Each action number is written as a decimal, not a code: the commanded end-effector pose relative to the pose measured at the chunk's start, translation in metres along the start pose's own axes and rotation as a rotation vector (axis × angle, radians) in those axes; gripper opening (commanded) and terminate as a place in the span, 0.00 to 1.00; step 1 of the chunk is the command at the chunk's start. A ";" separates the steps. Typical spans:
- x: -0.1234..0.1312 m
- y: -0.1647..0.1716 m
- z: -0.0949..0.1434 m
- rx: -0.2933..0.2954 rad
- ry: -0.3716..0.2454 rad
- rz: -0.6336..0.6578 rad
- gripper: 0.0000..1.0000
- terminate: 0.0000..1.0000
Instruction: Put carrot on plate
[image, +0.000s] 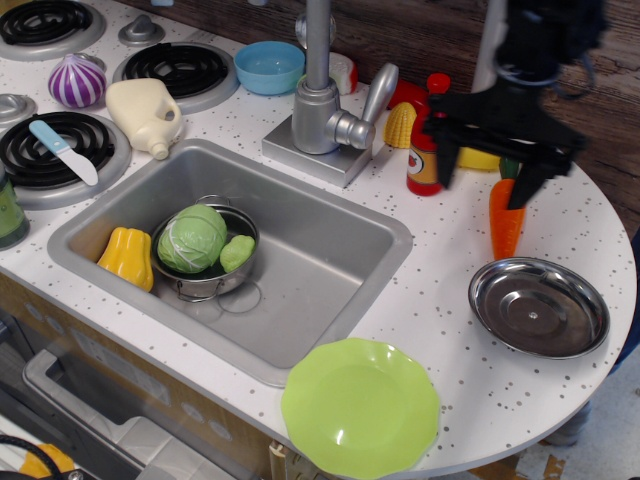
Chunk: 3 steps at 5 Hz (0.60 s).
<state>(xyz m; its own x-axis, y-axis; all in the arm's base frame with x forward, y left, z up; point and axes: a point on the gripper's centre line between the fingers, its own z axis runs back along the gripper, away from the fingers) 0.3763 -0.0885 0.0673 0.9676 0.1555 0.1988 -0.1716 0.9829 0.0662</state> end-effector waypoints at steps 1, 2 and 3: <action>0.017 -0.017 0.005 -0.030 -0.123 0.031 1.00 0.00; 0.023 -0.022 -0.006 -0.056 -0.144 0.023 1.00 0.00; 0.024 -0.028 -0.017 -0.081 -0.146 -0.017 1.00 0.00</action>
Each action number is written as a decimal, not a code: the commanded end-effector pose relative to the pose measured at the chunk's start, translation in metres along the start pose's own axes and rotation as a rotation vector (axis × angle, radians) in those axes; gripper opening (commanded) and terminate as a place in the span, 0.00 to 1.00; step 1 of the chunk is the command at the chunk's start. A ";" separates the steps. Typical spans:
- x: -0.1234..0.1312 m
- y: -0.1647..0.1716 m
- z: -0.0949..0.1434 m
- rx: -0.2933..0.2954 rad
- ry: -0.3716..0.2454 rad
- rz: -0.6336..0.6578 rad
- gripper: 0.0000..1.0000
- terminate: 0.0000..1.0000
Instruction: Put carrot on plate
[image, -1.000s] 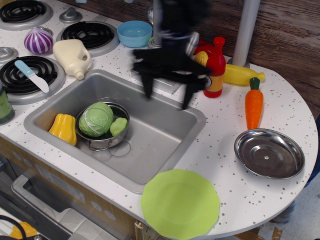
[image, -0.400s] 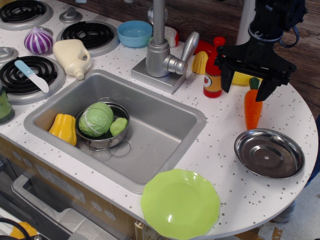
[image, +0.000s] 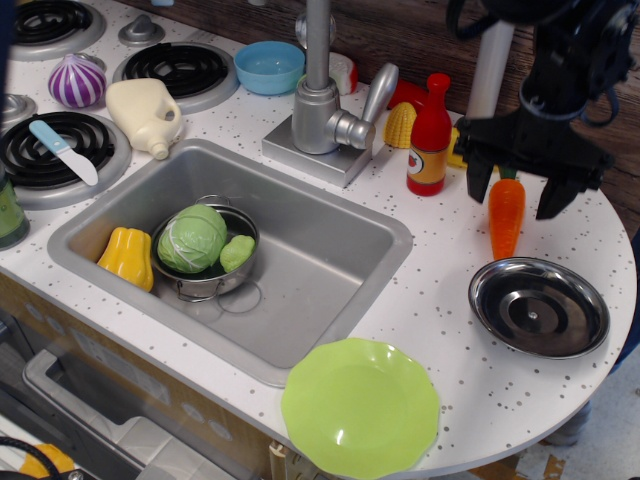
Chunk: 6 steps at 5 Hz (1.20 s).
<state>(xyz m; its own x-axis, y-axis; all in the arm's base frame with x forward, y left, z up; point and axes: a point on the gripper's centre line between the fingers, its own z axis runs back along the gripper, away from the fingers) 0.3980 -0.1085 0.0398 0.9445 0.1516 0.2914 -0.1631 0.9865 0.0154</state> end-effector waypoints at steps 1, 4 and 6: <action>0.015 0.003 -0.002 -0.078 0.001 -0.067 1.00 0.00; 0.016 0.009 -0.013 -0.104 0.037 -0.110 0.00 0.00; 0.018 0.007 0.004 -0.033 -0.012 -0.247 0.00 0.00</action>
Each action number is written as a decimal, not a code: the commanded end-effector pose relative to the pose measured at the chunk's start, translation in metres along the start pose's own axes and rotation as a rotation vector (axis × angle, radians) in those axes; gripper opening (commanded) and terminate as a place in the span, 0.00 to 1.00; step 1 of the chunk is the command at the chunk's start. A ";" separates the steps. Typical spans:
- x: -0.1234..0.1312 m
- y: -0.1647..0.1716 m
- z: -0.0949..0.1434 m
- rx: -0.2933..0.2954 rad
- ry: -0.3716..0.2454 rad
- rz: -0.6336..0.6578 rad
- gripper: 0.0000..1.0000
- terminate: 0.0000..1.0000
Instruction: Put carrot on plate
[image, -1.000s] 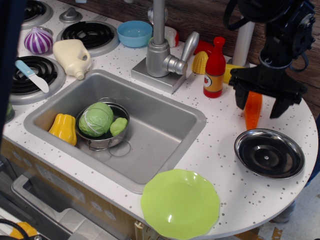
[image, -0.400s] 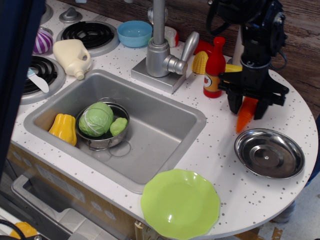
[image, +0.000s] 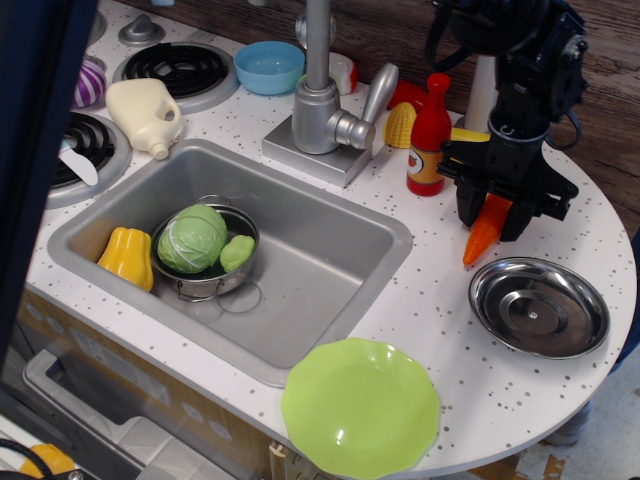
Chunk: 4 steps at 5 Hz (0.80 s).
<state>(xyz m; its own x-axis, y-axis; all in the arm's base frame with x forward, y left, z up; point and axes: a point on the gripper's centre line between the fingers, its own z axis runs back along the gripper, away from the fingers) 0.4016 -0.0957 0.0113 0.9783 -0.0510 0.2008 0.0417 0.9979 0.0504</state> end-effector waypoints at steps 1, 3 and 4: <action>0.014 0.005 0.060 0.156 -0.103 -0.153 0.00 0.00; -0.026 0.044 0.091 0.202 -0.022 -0.154 0.00 0.00; -0.069 0.059 0.095 0.212 0.020 -0.124 0.00 0.00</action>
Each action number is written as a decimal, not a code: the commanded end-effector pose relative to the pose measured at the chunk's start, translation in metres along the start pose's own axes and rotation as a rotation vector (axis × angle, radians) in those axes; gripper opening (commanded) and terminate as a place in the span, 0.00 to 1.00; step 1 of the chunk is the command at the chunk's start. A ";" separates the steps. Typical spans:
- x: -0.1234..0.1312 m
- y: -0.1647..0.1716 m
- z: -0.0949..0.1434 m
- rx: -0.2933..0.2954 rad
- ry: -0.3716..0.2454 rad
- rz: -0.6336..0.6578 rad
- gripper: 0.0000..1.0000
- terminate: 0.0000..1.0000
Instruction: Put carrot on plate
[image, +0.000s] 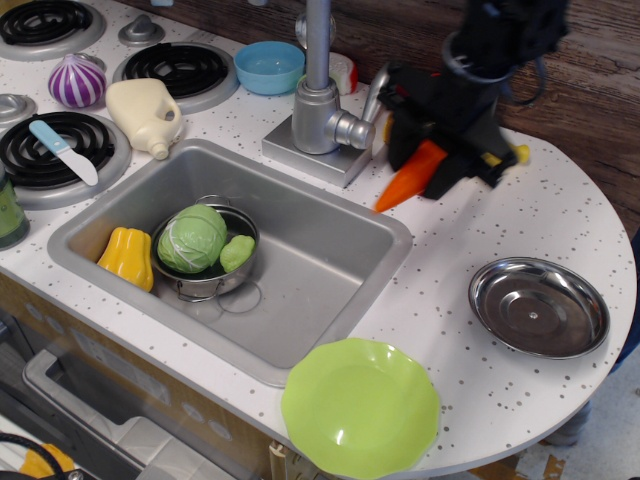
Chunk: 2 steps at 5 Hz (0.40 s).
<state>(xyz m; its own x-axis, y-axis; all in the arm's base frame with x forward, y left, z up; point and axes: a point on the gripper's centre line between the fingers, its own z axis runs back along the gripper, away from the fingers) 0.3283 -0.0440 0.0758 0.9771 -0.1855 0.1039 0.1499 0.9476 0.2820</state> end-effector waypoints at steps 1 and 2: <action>-0.055 0.000 0.013 -0.062 -0.006 0.100 0.00 0.00; -0.088 -0.014 0.001 -0.082 0.035 0.189 0.00 0.00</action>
<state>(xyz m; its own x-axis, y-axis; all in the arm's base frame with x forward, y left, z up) 0.2193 -0.0438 0.0453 0.9967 0.0221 0.0780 -0.0361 0.9823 0.1838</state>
